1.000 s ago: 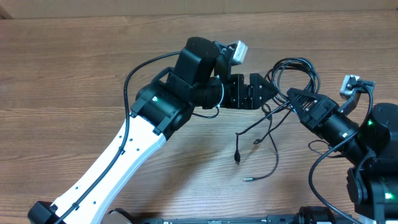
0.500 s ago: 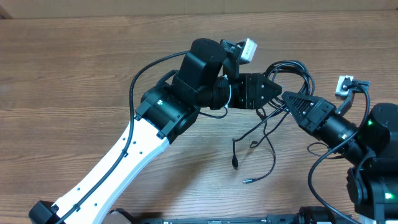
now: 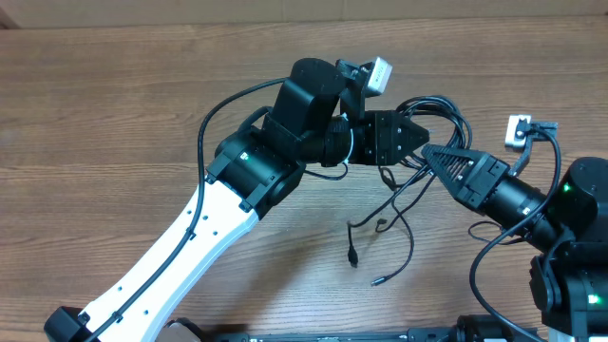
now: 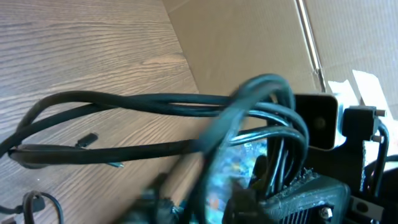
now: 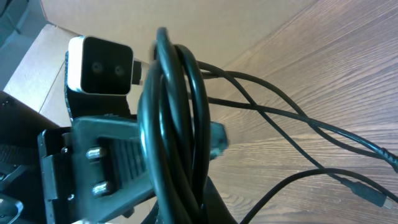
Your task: Untangle cables
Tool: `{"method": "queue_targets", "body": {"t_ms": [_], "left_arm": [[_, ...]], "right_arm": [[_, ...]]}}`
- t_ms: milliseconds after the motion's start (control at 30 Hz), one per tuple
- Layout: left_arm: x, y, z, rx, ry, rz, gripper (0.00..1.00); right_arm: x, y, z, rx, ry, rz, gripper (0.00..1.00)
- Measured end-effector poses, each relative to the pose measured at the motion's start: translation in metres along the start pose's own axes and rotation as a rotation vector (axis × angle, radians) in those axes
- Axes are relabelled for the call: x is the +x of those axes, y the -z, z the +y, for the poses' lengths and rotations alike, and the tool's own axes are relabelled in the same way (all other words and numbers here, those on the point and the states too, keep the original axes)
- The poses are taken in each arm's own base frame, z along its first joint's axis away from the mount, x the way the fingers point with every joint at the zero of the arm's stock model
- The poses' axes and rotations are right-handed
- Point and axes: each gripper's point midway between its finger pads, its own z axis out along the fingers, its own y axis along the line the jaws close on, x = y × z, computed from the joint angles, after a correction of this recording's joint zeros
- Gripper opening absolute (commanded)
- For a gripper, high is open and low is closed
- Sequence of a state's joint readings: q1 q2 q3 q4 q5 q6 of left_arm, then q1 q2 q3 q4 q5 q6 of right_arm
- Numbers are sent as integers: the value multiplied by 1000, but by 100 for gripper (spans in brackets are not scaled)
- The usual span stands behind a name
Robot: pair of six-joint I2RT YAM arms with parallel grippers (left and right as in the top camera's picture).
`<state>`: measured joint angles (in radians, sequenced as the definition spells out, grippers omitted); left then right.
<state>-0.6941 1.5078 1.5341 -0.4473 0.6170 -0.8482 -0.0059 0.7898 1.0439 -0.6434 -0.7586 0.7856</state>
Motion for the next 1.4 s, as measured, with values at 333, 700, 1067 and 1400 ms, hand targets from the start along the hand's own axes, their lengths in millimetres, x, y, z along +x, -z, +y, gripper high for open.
{"method": "queue_targets", "body": {"t_ms": [333,700,1067,1400], "left_arm": [[-1,0,-2,6,8,-6,4],[5,1,24,-111,-11,-1,5],[20,14,77,-363,-64,36,4],[23,13,72,-330,-117,61,4]], "right_arm": [[1,0,0,1,-2,4,15],[19,1,-18,60,69,72,90],[11,4,-40,178,275,33,88],[11,4,-43,188,463,51,65]]}}
